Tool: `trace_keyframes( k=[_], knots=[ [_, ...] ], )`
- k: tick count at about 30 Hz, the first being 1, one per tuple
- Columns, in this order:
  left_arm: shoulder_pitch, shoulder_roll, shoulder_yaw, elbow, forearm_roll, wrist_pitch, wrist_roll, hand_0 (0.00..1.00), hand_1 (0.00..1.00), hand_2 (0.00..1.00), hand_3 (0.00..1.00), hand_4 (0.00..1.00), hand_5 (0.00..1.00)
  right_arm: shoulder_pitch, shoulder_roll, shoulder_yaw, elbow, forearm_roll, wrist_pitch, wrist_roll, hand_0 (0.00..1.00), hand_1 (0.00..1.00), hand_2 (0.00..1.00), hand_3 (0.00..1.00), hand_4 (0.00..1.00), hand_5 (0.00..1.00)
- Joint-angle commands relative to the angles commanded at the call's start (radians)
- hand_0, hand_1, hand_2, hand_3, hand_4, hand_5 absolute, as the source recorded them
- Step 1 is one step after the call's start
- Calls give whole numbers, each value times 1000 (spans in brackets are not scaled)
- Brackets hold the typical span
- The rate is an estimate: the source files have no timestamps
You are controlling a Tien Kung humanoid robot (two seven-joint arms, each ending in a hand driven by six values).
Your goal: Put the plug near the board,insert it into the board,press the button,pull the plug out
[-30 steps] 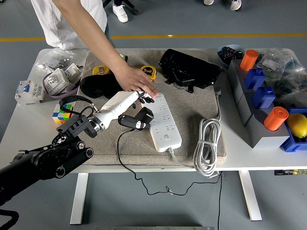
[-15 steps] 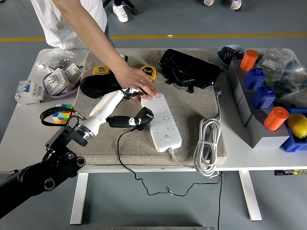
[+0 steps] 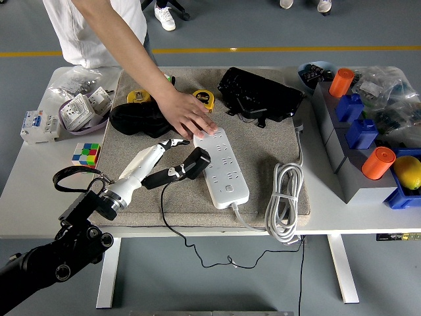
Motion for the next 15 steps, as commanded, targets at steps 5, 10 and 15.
trace_keyframes(
  k=[5,10,15],
  knots=[
    [-5,-1,20,-5,4,-14,-3,835,872,885,813,919,998,4,-1,-3,1,0,0,1,662,683,678,580,998,572],
    [-18,-5,40,1,6,-11,1,835,871,884,810,915,998,5,-4,-4,2,1,0,1,662,683,678,580,998,572],
    [-23,-8,44,11,10,-11,8,835,872,882,807,912,998,4,-4,-6,2,0,0,1,663,683,678,579,998,570]
  ],
)
